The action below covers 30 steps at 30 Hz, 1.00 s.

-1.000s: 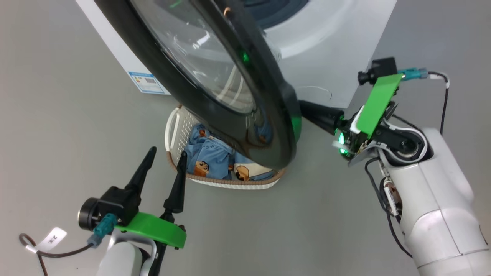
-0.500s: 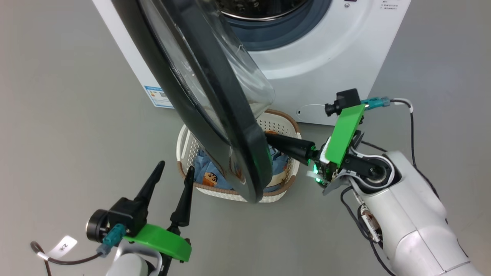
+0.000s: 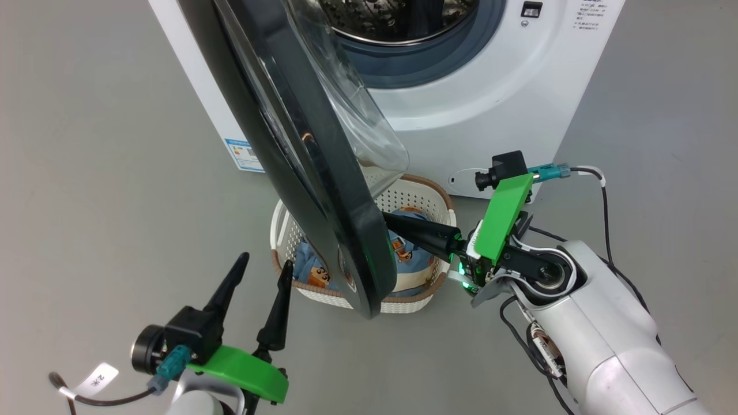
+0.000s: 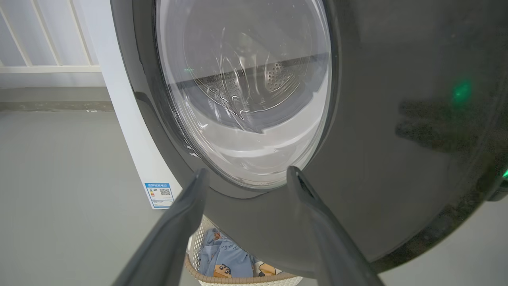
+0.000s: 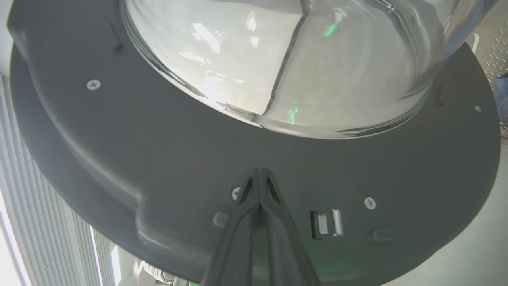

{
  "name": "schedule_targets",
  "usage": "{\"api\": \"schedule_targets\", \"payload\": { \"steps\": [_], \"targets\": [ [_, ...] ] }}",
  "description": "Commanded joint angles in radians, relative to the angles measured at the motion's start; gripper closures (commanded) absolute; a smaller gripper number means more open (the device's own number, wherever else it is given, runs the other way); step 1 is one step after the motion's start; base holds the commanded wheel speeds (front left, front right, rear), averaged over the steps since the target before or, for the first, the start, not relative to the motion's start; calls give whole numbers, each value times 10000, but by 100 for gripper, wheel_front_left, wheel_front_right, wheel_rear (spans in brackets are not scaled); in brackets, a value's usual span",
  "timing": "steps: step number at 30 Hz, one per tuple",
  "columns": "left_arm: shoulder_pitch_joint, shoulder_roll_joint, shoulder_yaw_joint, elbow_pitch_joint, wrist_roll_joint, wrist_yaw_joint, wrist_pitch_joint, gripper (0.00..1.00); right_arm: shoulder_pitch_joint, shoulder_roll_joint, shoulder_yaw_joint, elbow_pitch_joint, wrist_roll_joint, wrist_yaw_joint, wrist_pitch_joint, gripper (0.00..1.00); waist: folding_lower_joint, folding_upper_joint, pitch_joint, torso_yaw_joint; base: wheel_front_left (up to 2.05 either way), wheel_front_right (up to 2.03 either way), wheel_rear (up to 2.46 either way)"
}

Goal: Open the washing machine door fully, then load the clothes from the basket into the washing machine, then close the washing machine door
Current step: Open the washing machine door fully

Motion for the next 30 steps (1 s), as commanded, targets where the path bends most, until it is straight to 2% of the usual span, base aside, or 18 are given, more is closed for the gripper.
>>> {"api": "schedule_targets", "payload": {
  "steps": [1,11,23,24,25,26,30],
  "targets": [
    [-18,191,344,-216,46,101,-122,0,160,315,187,-209,220,17,-46,100,0,0,0,-23,0,0,0],
    [20,191,557,-236,125,102,-122,0,491,121,-312,-506,473,17,-770,100,0,0,-89,-234,0,0,0],
    [105,191,712,-207,225,87,-122,0,2522,-578,-1426,-2504,568,17,-2314,100,0,0,-303,-709,0,0,0],
    [124,191,736,-204,238,84,-122,0,2753,-627,-1486,-2691,480,17,-2505,80,0,0,-335,-762,0,0,0],
    [146,191,748,-199,250,81,-122,0,2996,-671,-1516,-2878,386,17,-2665,55,0,0,-358,-803,0,0,0],
    [165,191,765,-199,260,78,-122,0,3243,-684,-1553,-3052,327,17,-2820,0,0,0,-383,-853,0,0,0],
    [276,191,803,-146,313,52,-122,0,4158,-718,-1628,-3483,-117,17,-3579,0,0,0,-537,-1046,0,0,0]
  ]
}}
